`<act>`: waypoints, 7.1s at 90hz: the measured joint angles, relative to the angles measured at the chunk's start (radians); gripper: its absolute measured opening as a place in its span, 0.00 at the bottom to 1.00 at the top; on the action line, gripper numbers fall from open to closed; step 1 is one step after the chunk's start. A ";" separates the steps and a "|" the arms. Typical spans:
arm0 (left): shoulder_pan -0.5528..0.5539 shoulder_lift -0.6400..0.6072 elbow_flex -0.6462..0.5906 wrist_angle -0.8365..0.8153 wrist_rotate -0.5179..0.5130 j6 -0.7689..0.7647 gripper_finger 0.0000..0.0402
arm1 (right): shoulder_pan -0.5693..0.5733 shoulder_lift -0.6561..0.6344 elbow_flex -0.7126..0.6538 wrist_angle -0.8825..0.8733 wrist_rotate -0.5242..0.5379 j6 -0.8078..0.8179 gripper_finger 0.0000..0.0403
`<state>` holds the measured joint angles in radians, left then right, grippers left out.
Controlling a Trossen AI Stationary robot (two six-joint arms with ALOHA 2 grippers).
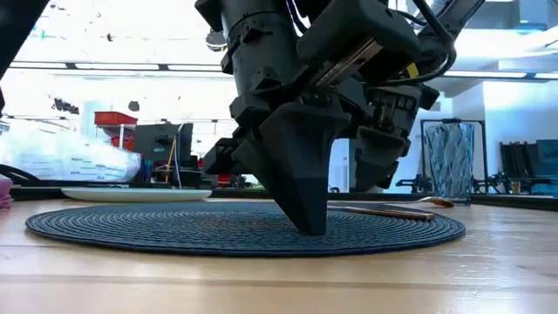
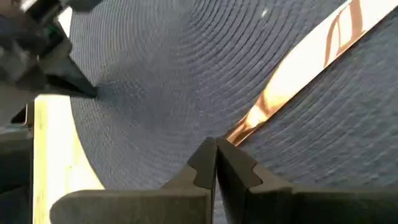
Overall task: Set table place
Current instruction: Put the brown table knife on the blue table mat, then adjust the blue table mat on the table, then put the brown table spoon on the blue table mat to the right of the brown table knife
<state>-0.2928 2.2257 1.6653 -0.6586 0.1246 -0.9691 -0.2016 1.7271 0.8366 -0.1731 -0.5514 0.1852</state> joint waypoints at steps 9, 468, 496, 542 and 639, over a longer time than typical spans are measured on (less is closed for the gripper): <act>0.000 0.000 0.000 0.000 0.000 0.003 0.00 | 0.010 0.008 -0.011 0.008 0.000 0.000 0.00; 0.356 -0.560 -0.829 0.161 0.092 0.573 0.00 | 0.261 -0.123 -0.145 -0.031 0.317 0.559 0.00; 0.466 -0.553 -0.654 0.083 0.062 0.590 0.00 | 0.366 -0.268 -0.153 -0.039 0.541 0.693 0.00; 0.503 -0.013 0.233 -0.027 0.054 0.852 0.01 | 0.396 -0.619 -0.158 -0.576 1.009 0.902 0.13; 0.536 0.056 0.534 -0.832 0.103 1.235 0.30 | 0.206 -0.689 -0.157 -0.644 0.894 0.698 0.43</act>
<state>0.2432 2.2820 2.1989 -1.4902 0.2275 0.2663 0.0045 1.0378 0.6800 -0.8174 0.3424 0.8832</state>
